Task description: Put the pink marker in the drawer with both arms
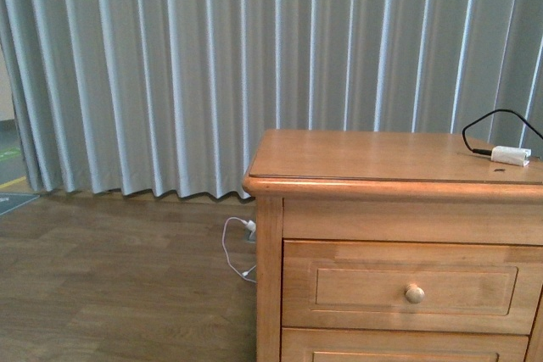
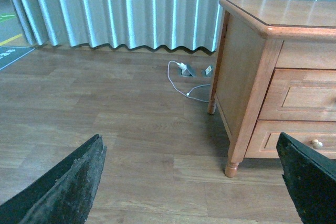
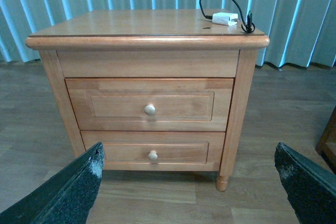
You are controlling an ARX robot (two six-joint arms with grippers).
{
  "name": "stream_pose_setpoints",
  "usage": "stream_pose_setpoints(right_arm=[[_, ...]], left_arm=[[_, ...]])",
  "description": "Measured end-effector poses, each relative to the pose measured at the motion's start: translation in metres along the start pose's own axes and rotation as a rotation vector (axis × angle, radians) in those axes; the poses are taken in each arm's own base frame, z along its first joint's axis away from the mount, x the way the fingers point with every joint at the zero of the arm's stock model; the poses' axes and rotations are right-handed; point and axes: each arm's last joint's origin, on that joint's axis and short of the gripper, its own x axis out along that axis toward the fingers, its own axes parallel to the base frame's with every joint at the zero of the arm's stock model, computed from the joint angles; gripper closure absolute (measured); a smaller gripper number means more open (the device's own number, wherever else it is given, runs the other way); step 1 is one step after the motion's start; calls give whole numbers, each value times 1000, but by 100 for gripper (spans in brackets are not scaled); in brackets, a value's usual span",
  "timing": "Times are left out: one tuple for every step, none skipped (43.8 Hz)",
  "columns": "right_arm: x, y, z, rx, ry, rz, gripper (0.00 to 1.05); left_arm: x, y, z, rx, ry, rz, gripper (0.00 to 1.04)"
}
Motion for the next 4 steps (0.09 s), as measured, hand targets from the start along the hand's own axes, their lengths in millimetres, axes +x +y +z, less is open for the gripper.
stream_pose_setpoints(right_arm=[[0,0,0,0,0,0,9],[0,0,0,0,0,0,9],[0,0,0,0,0,0,9],[0,0,0,0,0,0,9]], left_arm=[[0,0,0,0,0,0,6],[0,0,0,0,0,0,6],[0,0,0,0,0,0,6],[0,0,0,0,0,0,6]])
